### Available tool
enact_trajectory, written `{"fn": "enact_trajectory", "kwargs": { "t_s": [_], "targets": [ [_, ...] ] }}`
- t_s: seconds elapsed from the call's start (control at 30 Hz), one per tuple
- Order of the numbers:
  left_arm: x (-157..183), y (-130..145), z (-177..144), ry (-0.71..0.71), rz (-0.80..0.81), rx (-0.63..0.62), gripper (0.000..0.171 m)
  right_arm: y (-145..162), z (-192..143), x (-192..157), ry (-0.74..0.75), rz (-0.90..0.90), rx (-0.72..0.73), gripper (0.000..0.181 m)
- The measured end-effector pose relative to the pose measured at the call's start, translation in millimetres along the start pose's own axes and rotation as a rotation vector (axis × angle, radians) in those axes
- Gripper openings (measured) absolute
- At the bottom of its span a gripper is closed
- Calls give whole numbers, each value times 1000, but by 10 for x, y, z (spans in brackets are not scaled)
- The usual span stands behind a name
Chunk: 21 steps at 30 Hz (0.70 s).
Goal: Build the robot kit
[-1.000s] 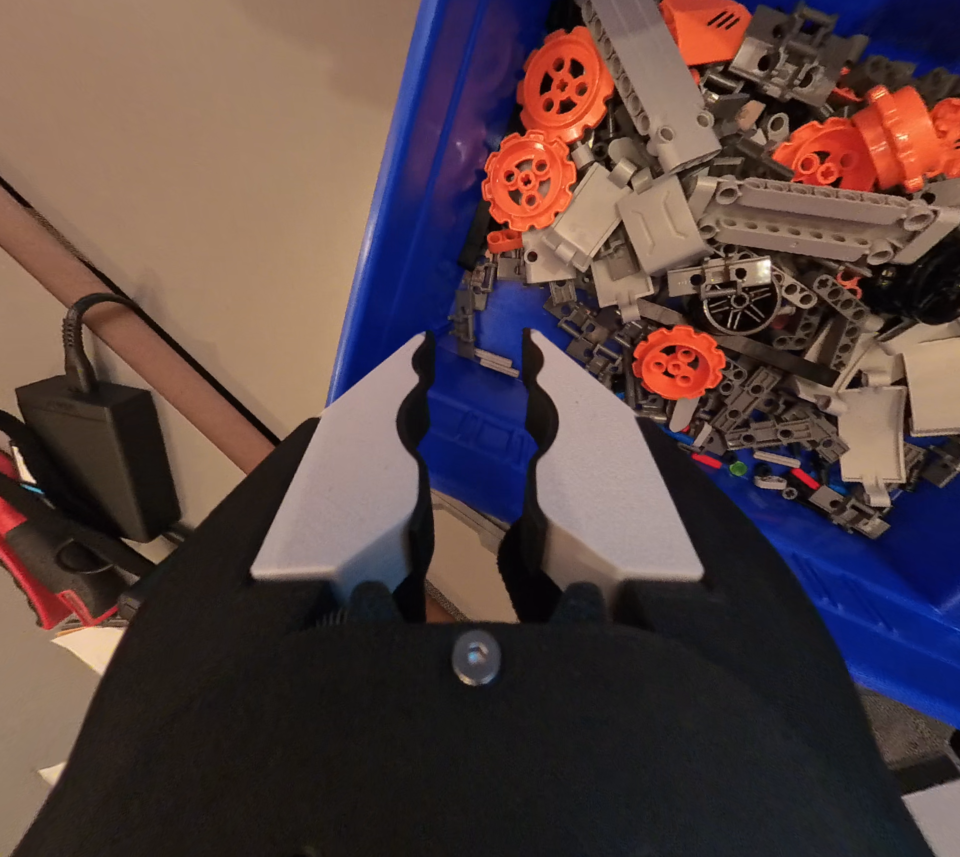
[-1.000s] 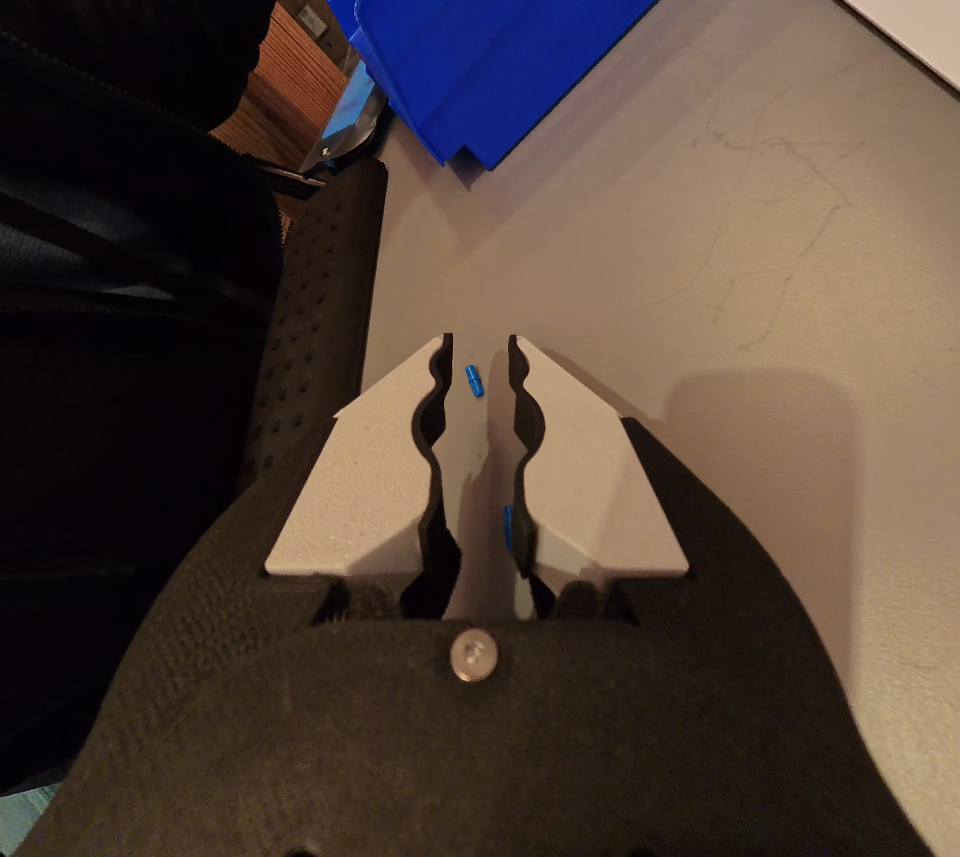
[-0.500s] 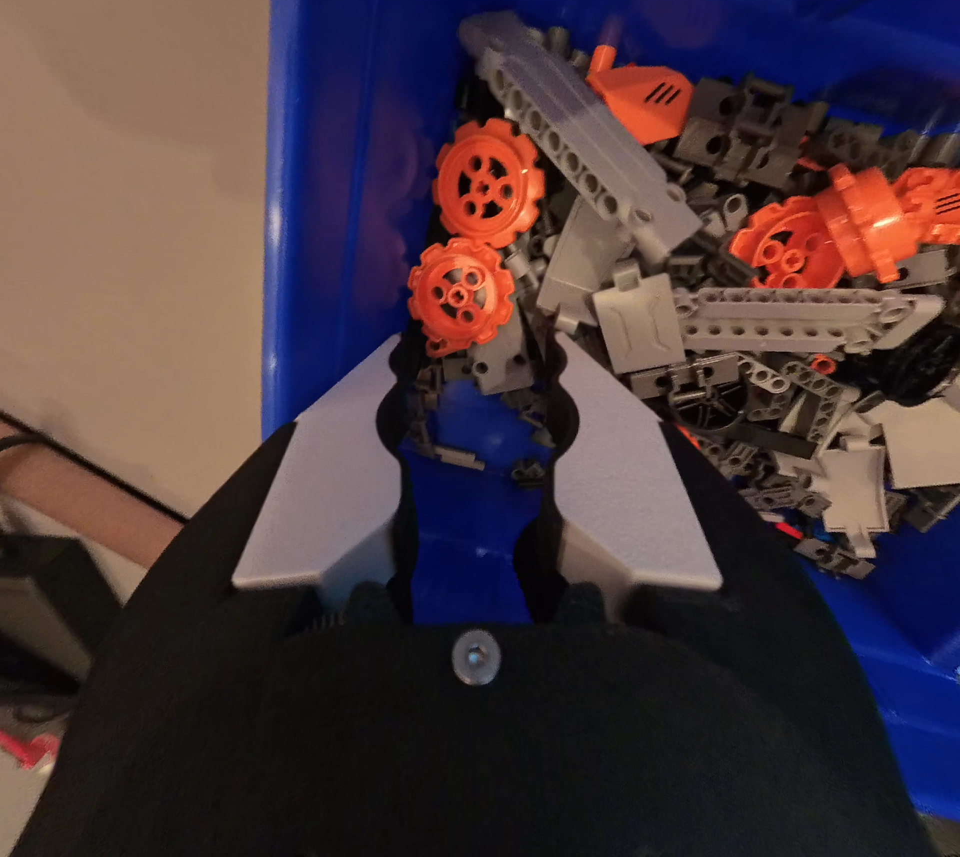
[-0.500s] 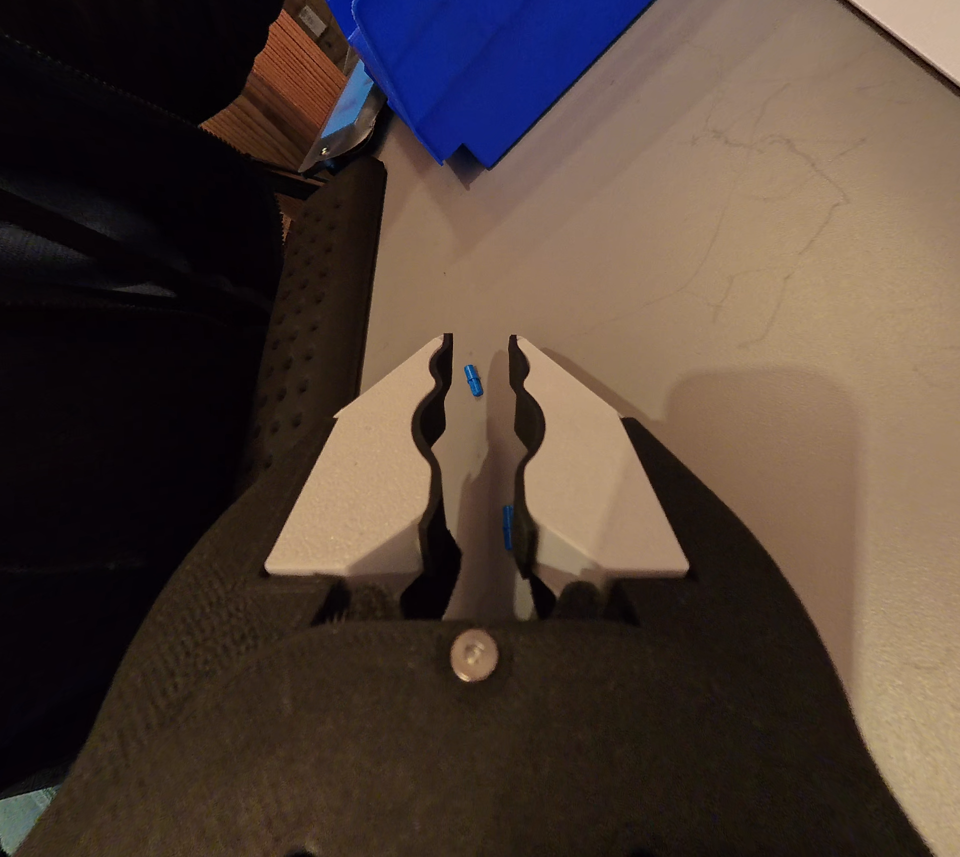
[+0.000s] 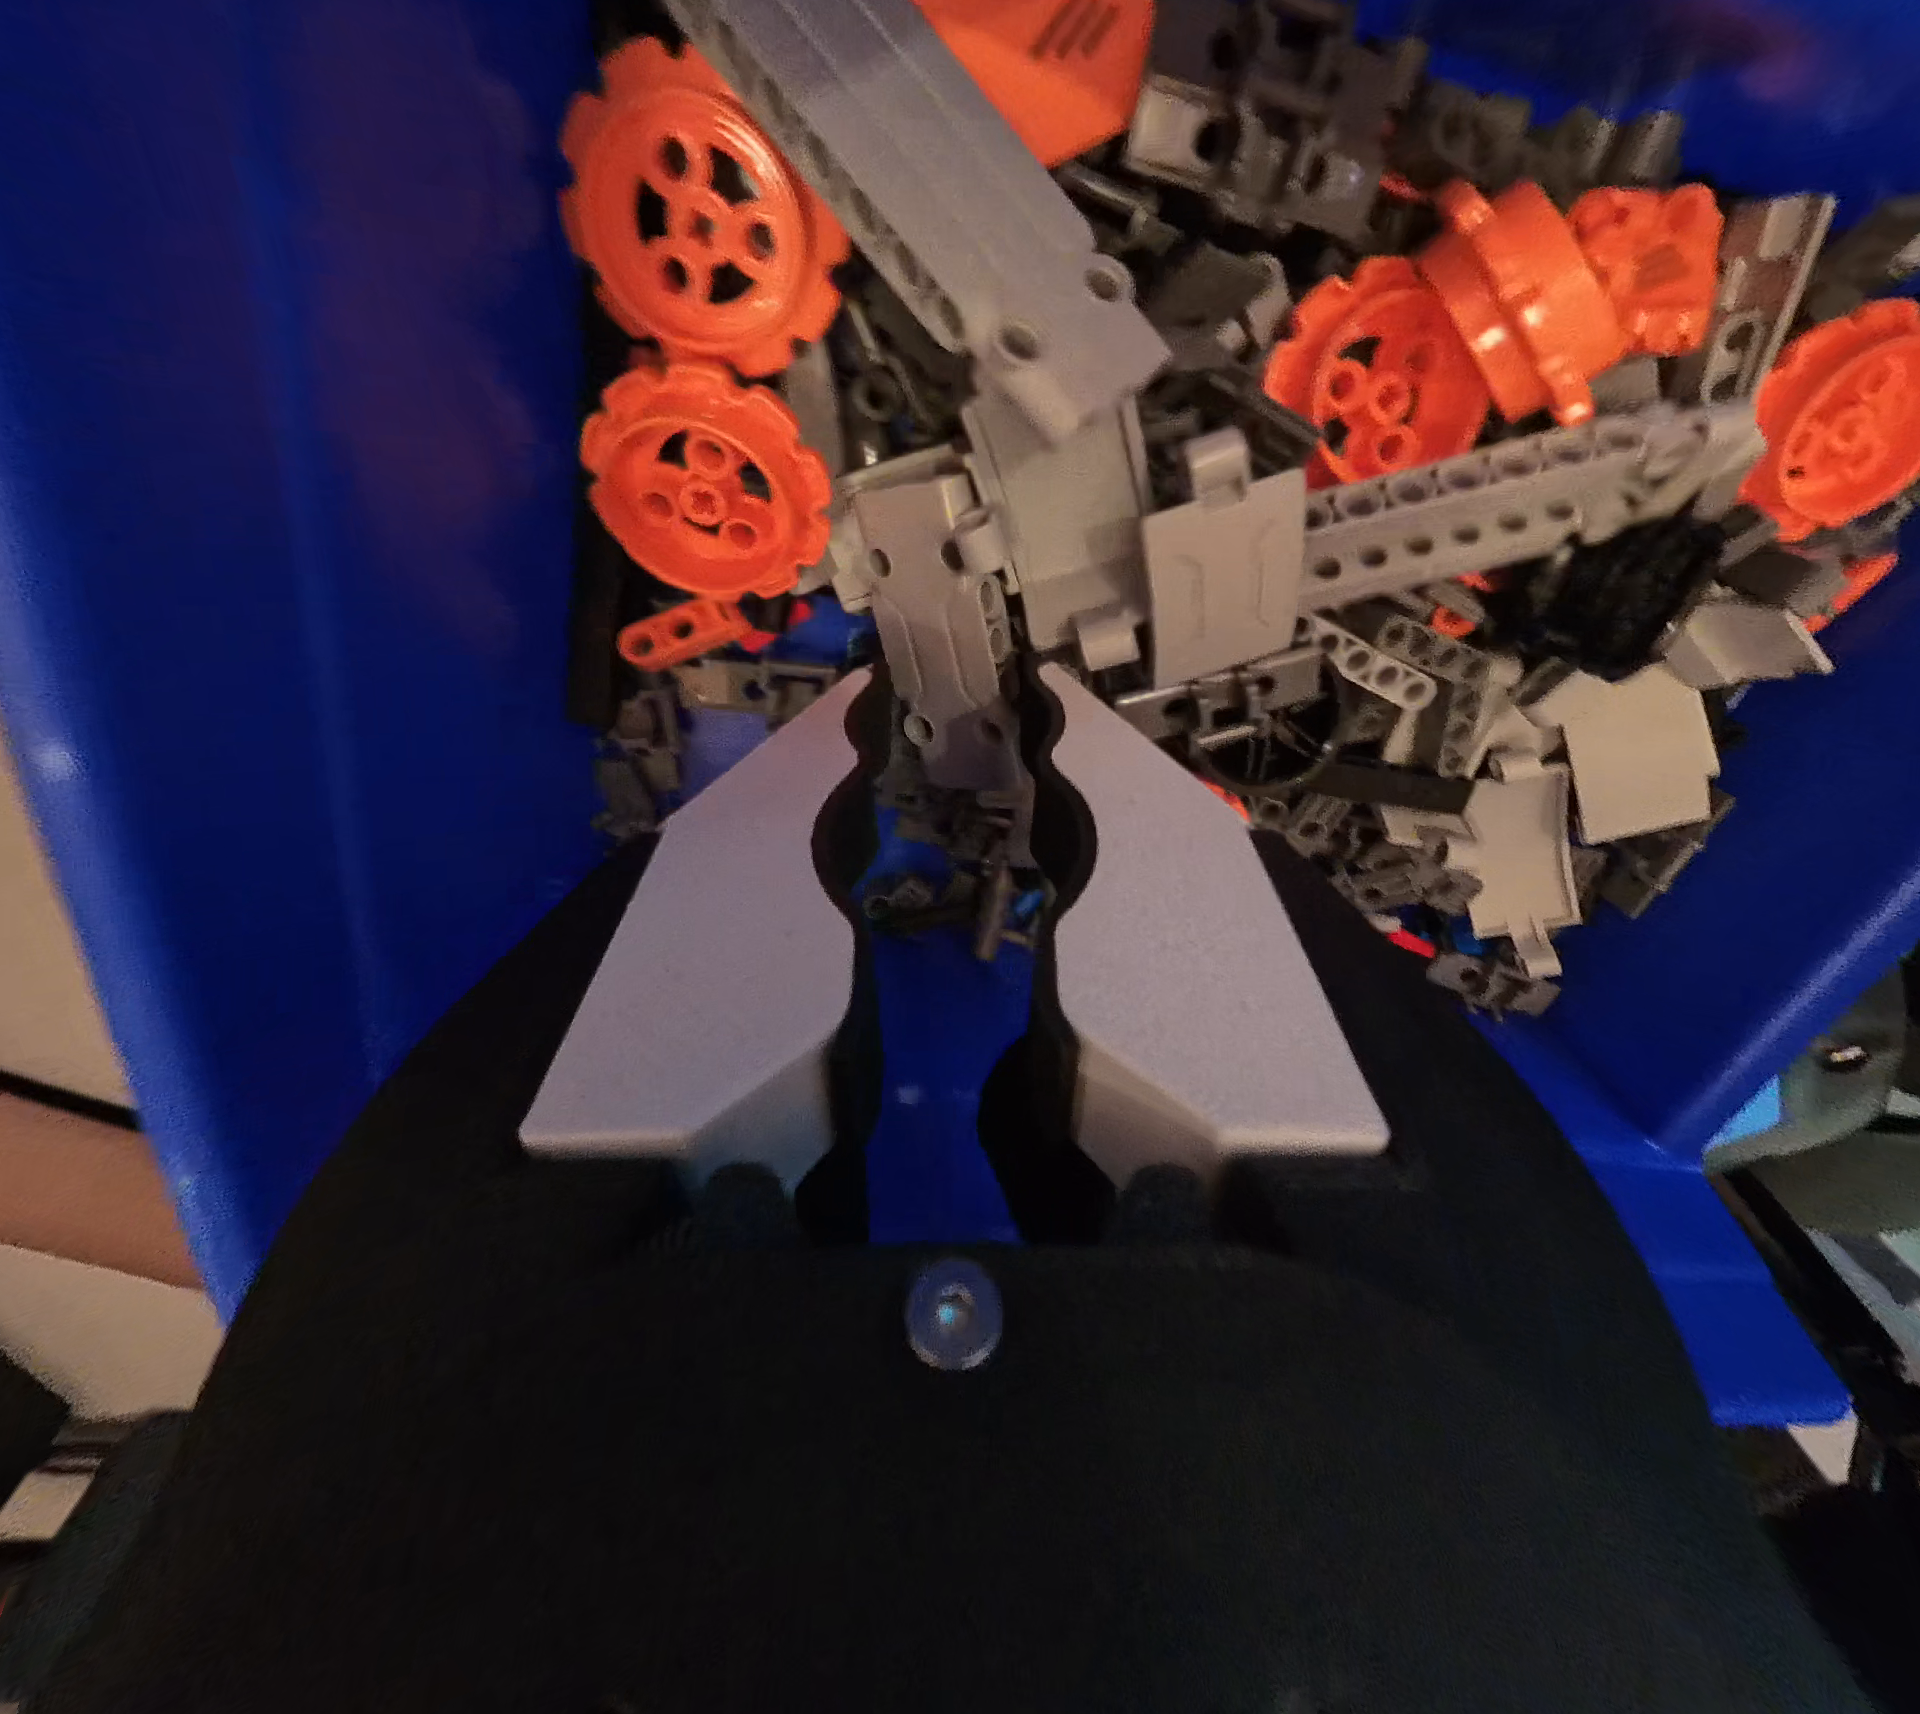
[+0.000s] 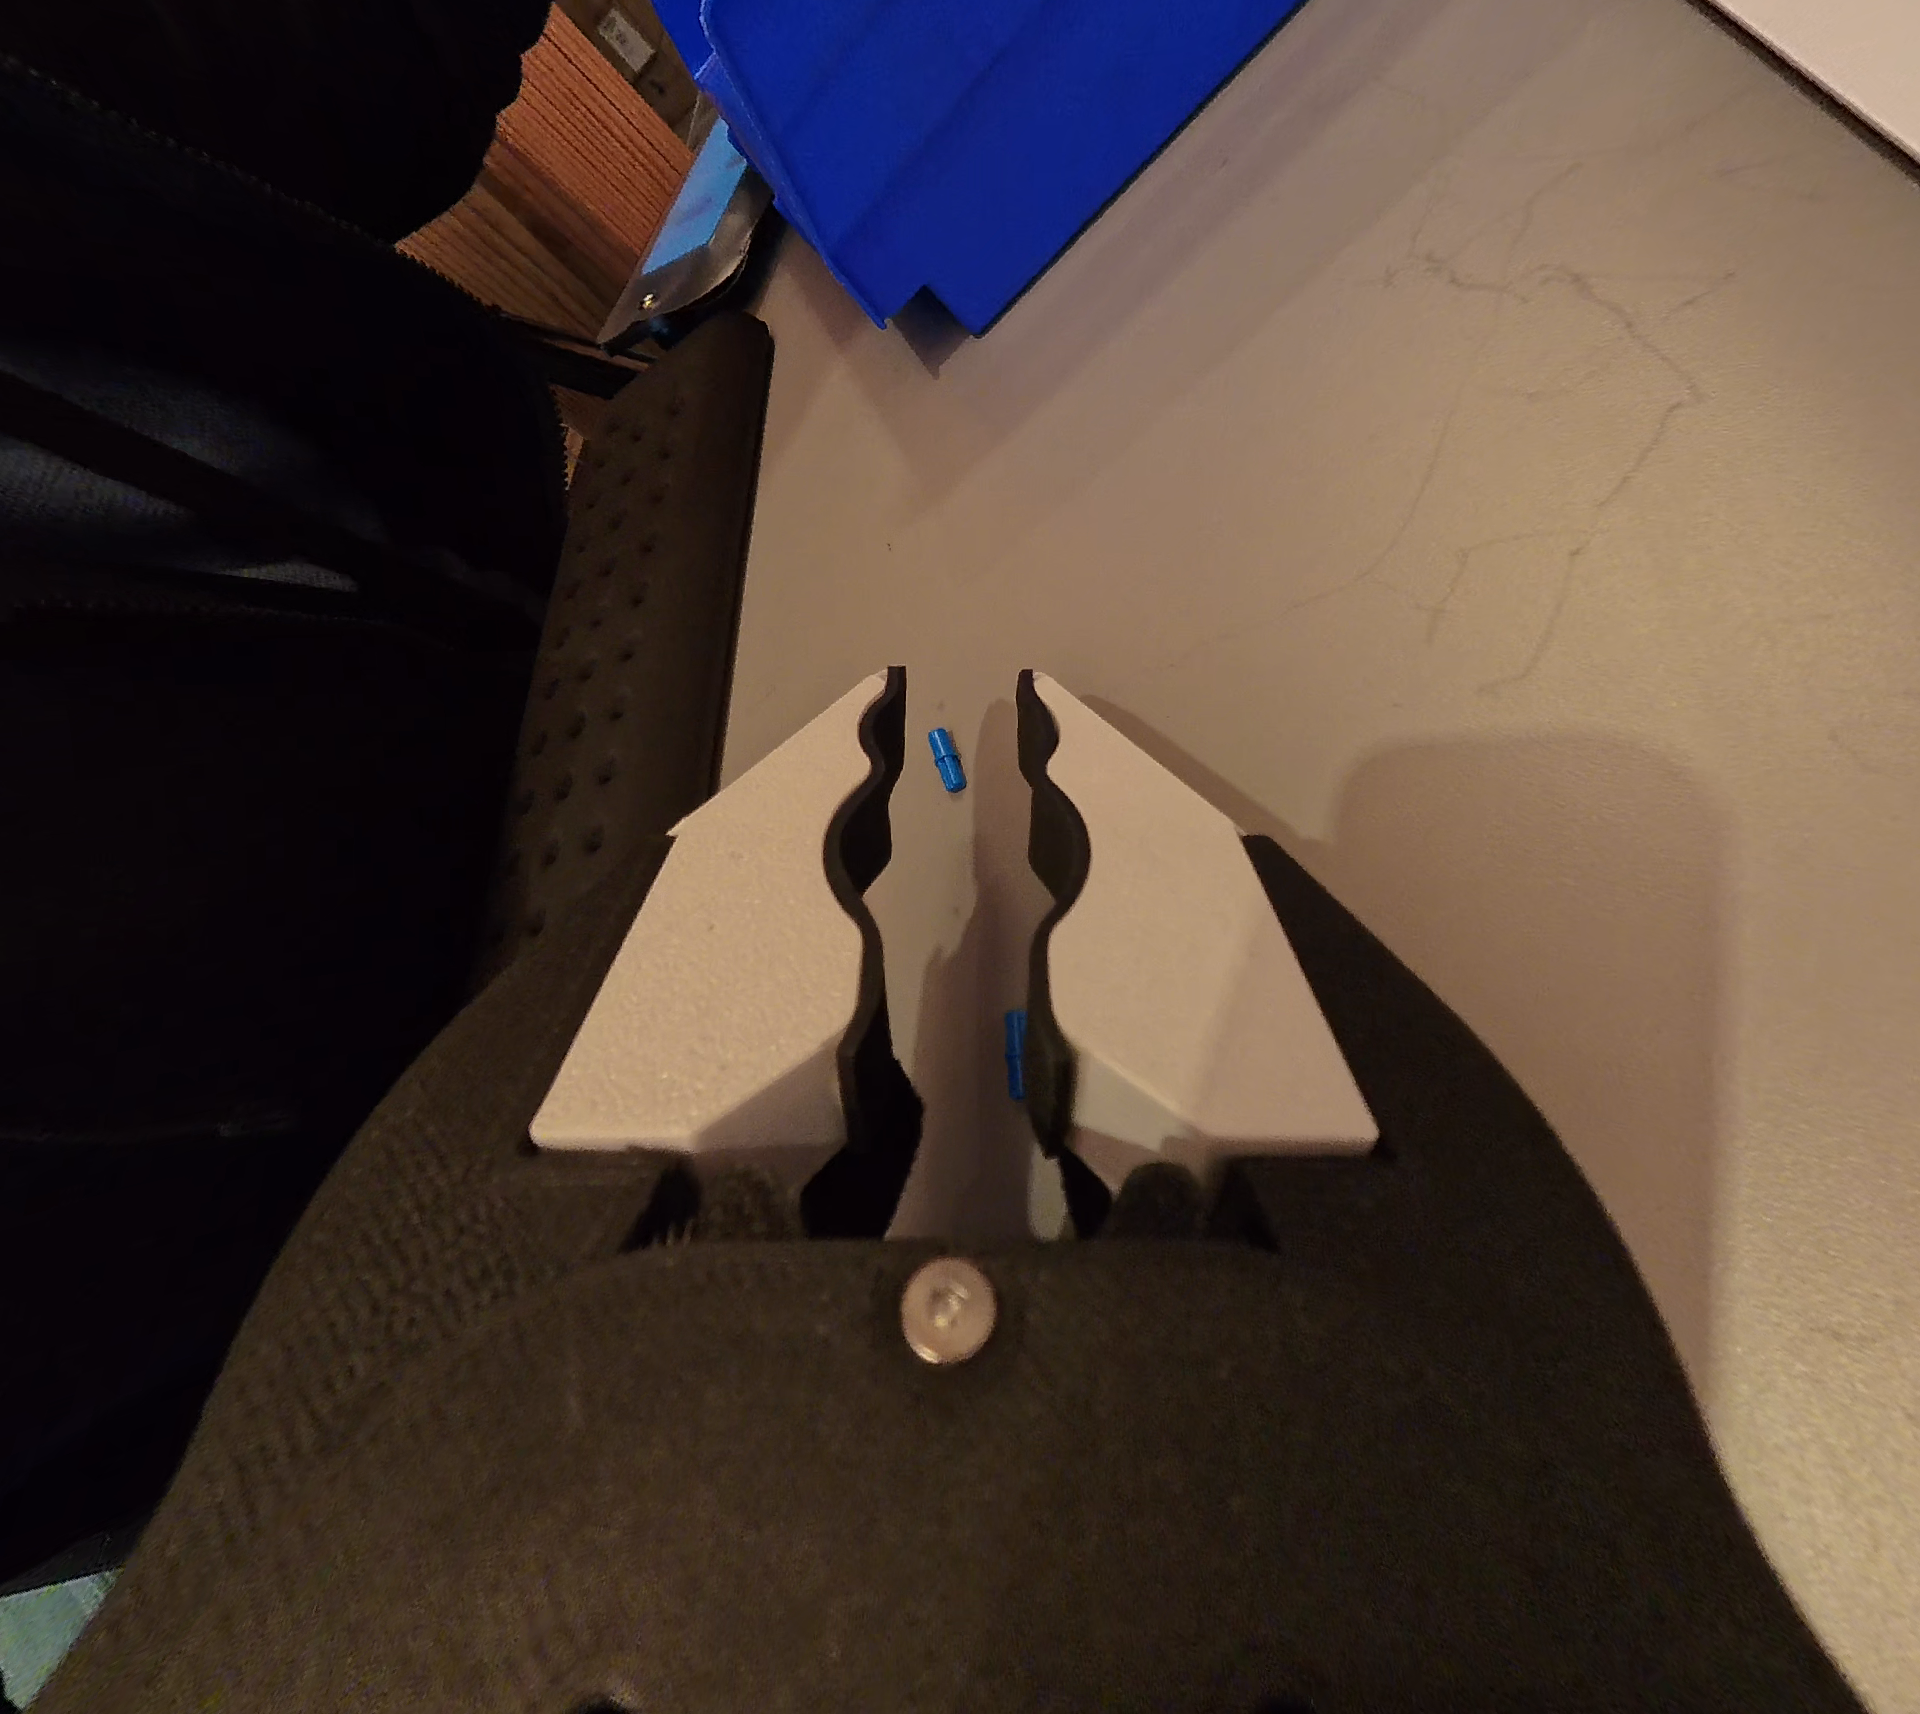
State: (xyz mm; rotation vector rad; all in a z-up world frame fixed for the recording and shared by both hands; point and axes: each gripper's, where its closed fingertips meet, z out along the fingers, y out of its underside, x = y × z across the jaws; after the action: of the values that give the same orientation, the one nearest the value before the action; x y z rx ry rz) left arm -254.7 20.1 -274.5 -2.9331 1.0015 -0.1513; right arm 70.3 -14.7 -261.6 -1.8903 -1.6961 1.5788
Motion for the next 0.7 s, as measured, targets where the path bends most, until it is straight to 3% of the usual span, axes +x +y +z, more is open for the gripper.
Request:
{"fn": "enact_trajectory", "kwargs": {
  "t_s": [0.2,0.4,0.63,0.7],
  "targets": [
    [400,168,-7,83,73,-52,22,1,1,0,1,0,-1,19],
    [809,498,55,208,127,-202,24,1,1,-2,1,-1,-1,19],
    [513,417,-219,142,40,-79,35,-4,-2,-8,-1,-2,2,19],
    [269,353,-285,31,11,-34,37,-2,0,-7,-1,-2,1,19]
  ]
}}
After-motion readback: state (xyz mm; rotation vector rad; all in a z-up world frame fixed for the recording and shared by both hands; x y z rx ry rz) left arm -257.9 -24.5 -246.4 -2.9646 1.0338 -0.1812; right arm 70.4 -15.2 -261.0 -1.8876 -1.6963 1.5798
